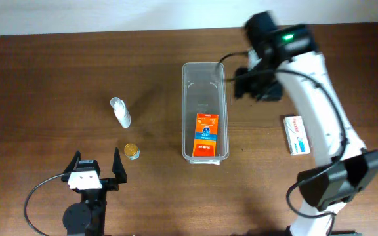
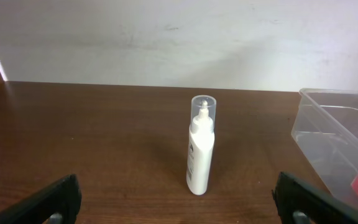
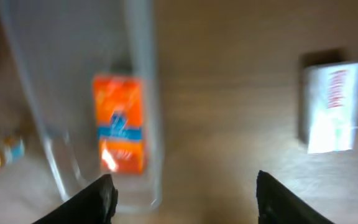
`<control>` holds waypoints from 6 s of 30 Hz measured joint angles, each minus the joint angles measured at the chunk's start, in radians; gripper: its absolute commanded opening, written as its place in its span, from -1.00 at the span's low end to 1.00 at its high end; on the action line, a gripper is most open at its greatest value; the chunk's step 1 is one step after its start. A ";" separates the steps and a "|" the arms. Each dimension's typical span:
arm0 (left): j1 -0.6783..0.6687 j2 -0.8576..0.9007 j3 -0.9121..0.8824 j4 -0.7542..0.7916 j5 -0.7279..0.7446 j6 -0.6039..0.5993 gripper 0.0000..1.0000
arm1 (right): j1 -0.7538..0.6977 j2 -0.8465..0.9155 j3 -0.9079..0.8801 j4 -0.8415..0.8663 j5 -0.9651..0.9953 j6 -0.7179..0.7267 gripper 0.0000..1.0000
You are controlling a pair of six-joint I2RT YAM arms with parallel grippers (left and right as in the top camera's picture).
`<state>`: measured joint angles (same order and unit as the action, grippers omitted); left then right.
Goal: Pack container
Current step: 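Move the right gripper to the yellow WOODS' cough syrup box, then grasp the yellow WOODS' box with the right gripper and lift, then carry the yellow box over the container, then lower the yellow box into the container beside the orange box and release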
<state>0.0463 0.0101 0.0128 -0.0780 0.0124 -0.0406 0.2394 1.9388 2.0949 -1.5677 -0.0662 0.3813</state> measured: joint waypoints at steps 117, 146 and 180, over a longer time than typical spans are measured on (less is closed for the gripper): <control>0.000 0.000 0.000 0.000 0.000 0.000 0.99 | -0.245 0.428 0.719 -0.125 -0.124 -0.360 -0.18; 0.000 0.000 0.000 0.000 0.000 0.000 0.99 | 0.348 0.166 0.227 -0.068 -0.007 0.253 -0.07; 0.000 0.000 0.000 0.000 0.000 0.000 0.99 | 0.350 0.169 -0.221 0.311 0.119 0.233 -0.06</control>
<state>0.0463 0.0101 0.0128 -0.0780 0.0120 -0.0406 0.5896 2.1078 1.8740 -1.2572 0.0532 0.6147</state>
